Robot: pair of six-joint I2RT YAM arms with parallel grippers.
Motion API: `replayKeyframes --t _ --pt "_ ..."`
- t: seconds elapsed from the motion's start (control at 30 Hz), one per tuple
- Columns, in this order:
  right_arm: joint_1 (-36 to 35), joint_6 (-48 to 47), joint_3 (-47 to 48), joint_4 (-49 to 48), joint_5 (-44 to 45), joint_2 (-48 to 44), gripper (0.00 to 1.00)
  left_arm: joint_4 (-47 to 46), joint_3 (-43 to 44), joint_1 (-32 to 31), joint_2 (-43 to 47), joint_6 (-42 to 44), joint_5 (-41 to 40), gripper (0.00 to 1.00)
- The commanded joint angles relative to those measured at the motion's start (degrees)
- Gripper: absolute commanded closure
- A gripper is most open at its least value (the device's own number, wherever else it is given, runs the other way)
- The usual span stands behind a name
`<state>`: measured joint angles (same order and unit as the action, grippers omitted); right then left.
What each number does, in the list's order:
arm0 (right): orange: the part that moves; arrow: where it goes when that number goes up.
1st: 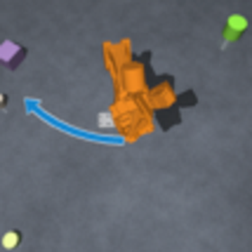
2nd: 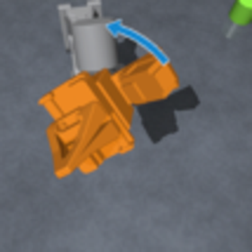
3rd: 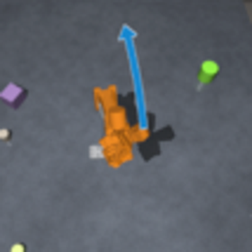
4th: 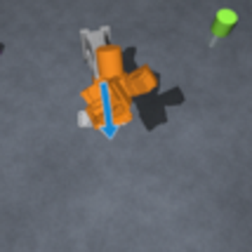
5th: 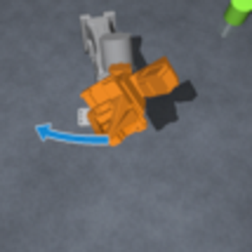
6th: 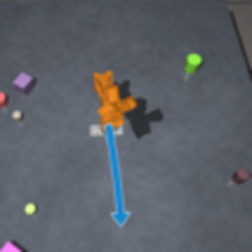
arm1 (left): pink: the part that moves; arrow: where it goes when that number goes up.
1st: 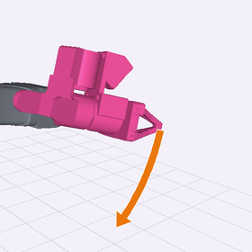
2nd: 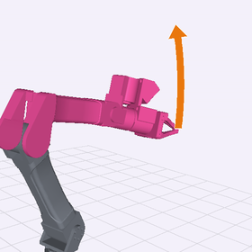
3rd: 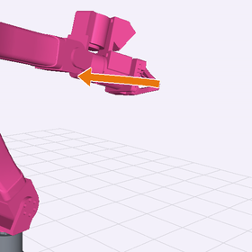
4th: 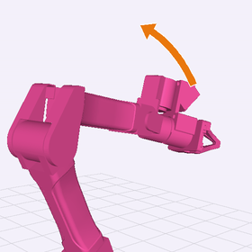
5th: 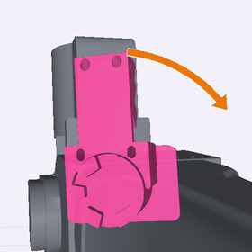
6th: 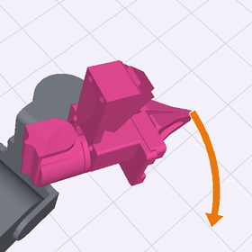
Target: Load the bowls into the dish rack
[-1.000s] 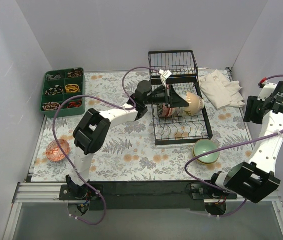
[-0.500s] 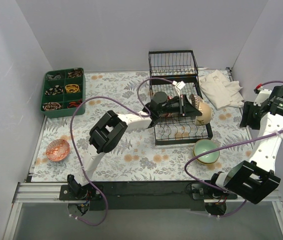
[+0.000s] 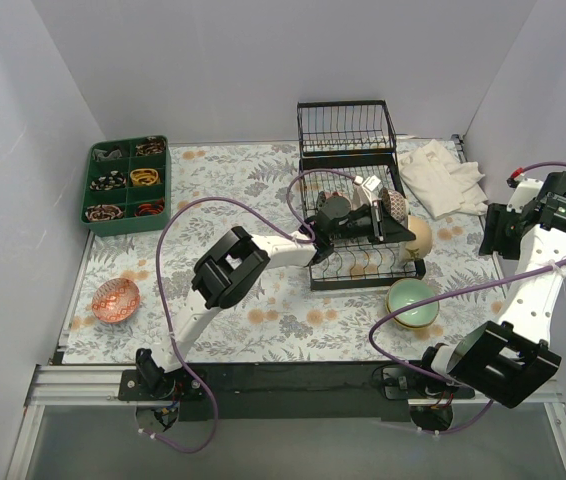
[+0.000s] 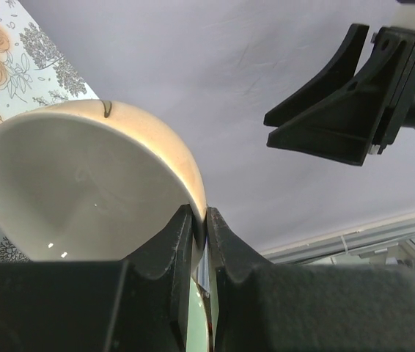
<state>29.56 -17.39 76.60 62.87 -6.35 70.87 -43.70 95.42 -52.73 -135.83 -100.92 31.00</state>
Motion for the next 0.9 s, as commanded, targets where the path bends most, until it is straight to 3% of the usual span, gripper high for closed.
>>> replayKeyframes --t 0.0,0.2,0.5,0.87 --pt "0.32 -0.54 -0.13 -0.73 -1.03 0.32 0.41 -2.97 2.76 -0.36 0.92 -2.60 -3.40 1.00" --pt "0.32 -0.54 -1.10 -0.82 -0.51 0.23 0.41 -3.49 1.97 -0.36 0.04 -4.98 -3.23 1.00" --pt "0.32 -0.72 -3.38 -1.08 -0.42 -0.38 0.41 -13.33 -8.05 -0.71 1.88 -11.66 -2.88 1.00" --pt "0.32 -0.19 -5.58 -1.61 -1.47 -0.21 0.41 -20.28 -9.90 -0.71 0.04 -14.74 -1.91 1.00"
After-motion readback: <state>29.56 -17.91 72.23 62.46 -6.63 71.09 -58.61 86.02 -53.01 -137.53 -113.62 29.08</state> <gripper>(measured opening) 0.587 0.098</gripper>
